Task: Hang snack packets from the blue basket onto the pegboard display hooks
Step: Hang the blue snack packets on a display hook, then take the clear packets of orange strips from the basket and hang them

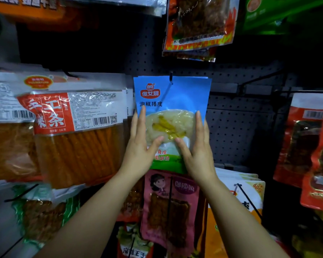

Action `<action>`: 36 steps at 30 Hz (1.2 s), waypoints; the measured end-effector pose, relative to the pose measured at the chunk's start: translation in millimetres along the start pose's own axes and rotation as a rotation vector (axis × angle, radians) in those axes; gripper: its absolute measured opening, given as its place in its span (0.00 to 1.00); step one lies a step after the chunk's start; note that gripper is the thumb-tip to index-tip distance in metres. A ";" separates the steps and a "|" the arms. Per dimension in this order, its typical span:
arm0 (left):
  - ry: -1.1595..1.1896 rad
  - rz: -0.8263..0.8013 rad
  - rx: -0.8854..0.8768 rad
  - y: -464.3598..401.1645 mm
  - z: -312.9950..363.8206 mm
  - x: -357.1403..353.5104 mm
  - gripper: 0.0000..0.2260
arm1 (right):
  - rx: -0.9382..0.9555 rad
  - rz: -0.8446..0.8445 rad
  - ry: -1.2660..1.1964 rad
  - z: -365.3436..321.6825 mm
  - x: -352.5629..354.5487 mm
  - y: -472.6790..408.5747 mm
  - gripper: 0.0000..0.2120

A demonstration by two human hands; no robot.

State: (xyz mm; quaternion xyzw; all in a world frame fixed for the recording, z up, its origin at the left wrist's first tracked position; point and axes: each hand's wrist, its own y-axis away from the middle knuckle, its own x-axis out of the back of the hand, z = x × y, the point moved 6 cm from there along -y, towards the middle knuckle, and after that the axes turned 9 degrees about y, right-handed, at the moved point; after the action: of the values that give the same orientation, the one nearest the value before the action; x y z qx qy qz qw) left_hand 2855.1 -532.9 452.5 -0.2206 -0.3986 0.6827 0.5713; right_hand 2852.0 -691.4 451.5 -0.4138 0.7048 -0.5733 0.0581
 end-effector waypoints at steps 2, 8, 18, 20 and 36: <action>0.012 0.007 -0.010 -0.6 0.6 0.5 0.36 | -0.005 -0.013 0.026 2.1 -1.2 0.5 0.35; -0.011 -0.008 -0.056 20.2 -5.8 1.7 0.37 | 0.016 0.006 0.044 6.6 -6.3 29.4 0.35; 0.162 0.056 0.253 110.1 -24.2 21.7 0.30 | -0.204 -0.157 0.042 15.9 5.3 127.7 0.35; 0.195 0.069 0.332 147.6 -27.6 26.2 0.21 | -0.257 -0.181 -0.012 13.3 13.8 162.6 0.30; 0.220 -0.542 1.069 566.1 -64.7 -118.8 0.13 | -1.361 -0.489 0.094 96.8 156.9 635.7 0.05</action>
State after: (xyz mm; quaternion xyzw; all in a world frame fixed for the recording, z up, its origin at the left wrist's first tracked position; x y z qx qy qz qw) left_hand 2591.7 -644.3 -54.4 0.1368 0.0186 0.5919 0.7941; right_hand 2475.4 -866.8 -63.7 -0.4789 0.7944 -0.0213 -0.3729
